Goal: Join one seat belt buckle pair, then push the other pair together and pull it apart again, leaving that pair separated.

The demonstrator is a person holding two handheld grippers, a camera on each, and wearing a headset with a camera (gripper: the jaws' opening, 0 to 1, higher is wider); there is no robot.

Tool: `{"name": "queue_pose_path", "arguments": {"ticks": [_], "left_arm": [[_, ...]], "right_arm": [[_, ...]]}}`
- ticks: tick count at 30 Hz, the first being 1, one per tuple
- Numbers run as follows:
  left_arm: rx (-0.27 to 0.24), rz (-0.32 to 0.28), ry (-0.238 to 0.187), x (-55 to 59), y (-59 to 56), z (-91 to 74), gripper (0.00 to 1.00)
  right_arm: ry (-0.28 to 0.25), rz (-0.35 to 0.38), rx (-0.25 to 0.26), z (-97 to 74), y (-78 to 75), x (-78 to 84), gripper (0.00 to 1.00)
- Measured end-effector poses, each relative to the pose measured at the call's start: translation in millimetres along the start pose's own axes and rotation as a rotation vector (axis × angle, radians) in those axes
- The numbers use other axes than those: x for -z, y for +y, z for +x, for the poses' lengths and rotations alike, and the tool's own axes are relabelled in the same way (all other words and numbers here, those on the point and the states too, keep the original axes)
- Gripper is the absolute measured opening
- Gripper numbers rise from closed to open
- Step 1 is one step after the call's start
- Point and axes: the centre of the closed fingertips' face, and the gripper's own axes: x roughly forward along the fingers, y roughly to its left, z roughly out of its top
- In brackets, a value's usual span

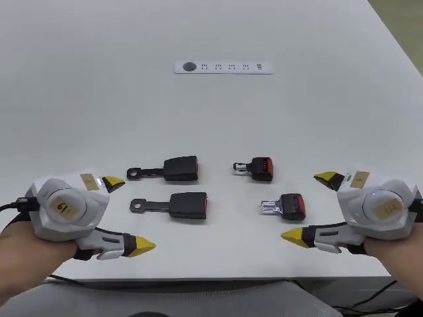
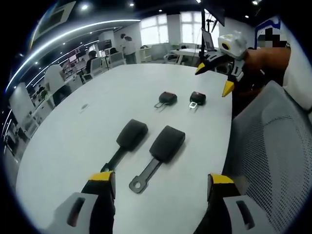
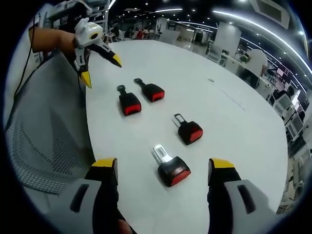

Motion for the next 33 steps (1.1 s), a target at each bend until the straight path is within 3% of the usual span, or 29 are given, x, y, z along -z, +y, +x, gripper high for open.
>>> {"name": "queue_pose_path", "arguments": {"ticks": [6, 8, 13, 15, 18, 22, 24, 33], "left_arm": [[0.040, 0.042, 0.018, 0.8, 1.8, 19.0, 0.69], [0.059, 0.076, 0.011, -9.8, 0.0, 21.0, 0.63], [0.108, 0.125, 0.036, -11.6, -5.4, 37.5, 0.58], [0.128, 0.149, 0.052, -12.9, -9.5, 44.2, 0.58], [0.158, 0.189, 0.074, -14.0, -13.5, 53.5, 0.58], [0.177, 0.241, 0.116, -14.9, -12.5, 62.9, 0.57], [0.184, 0.274, 0.131, -15.4, -11.7, 66.3, 0.56], [0.240, 0.302, 0.165, -10.9, -10.2, 82.8, 0.51]], "right_arm": [[0.020, -0.052, -0.042, 16.0, -1.3, 2.3, 0.67], [0.030, -0.056, -0.068, 22.2, -0.3, 4.6, 0.63], [0.057, -0.087, -0.099, 29.1, -5.3, 7.3, 0.57], [0.070, -0.096, -0.116, 31.8, -7.8, 11.6, 0.50], [0.113, -0.126, -0.148, 34.4, -11.6, 24.1, 0.48], [0.160, -0.127, -0.176, 40.1, -21.6, 43.8, 0.44], [0.168, -0.128, -0.198, 40.1, -21.7, 46.0, 0.39], [0.191, -0.184, -0.279, 51.6, -18.1, 51.0, 0.38]]}}
